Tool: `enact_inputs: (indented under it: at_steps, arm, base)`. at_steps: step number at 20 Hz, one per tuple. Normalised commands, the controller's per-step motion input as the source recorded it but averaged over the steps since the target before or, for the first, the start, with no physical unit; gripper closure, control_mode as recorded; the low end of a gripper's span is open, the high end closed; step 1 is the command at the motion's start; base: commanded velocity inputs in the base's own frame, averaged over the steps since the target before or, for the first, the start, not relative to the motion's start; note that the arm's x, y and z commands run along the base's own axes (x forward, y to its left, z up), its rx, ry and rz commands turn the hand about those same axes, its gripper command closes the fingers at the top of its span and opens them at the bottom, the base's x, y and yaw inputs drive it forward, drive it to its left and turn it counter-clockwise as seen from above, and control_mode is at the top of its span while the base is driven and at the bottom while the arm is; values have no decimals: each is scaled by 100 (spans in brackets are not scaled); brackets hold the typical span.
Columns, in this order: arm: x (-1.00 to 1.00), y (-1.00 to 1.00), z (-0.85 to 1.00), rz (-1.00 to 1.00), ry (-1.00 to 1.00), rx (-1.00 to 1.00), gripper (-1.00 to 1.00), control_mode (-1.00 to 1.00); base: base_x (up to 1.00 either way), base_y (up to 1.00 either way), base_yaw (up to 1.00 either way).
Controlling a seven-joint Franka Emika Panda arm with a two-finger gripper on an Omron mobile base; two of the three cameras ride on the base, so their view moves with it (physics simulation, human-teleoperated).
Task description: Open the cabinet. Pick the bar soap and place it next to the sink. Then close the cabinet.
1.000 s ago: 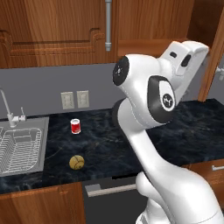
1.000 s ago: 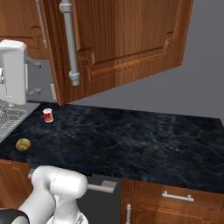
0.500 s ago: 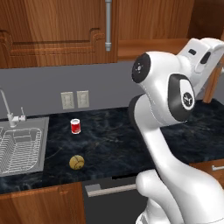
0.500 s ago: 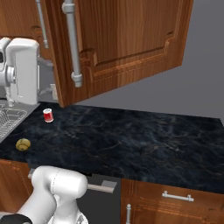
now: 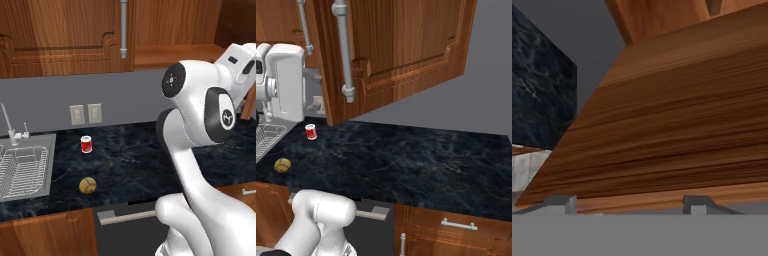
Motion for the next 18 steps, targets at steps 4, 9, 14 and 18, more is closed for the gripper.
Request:
enact_inputs:
  at_steps: [4,9,14,18]
  arm:
    - [37,-75,-3,0,3,-2,-100,-100]
    - [34,-83,-11,0,4,0,-100,-100]
    - [36,-98,-20,0,5,0,-100,-100]
    - [23,-94,-12,0,2,0,-100,-100]
  base:
    - [0,0,0]
    - [0,0,0]
    - [0,0,0]
    - [0,0,0]
